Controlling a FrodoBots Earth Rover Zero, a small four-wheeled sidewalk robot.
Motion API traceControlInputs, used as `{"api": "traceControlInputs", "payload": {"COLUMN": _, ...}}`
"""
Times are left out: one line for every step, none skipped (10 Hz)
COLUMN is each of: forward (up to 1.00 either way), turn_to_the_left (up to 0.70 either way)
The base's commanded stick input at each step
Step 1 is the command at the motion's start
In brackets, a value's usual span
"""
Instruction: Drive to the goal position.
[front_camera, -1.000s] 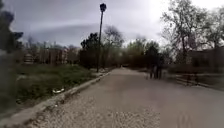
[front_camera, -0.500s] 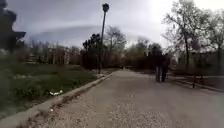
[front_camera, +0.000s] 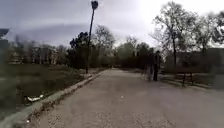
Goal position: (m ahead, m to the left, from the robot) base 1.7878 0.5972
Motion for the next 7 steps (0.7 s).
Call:
{"api": "traceControlInputs", "payload": {"forward": 0.7, "turn_to_the_left": -0.07}}
{"api": "traceControlInputs", "payload": {"forward": 0.7, "turn_to_the_left": 0.0}}
{"api": "traceControlInputs", "payload": {"forward": 0.7, "turn_to_the_left": 0.0}}
{"api": "traceControlInputs", "payload": {"forward": 0.7, "turn_to_the_left": 0.0}}
{"api": "traceControlInputs", "payload": {"forward": 0.7, "turn_to_the_left": 0.0}}
{"api": "traceControlInputs", "payload": {"forward": 0.7, "turn_to_the_left": 0.0}}
{"api": "traceControlInputs", "payload": {"forward": 0.7, "turn_to_the_left": 0.0}}
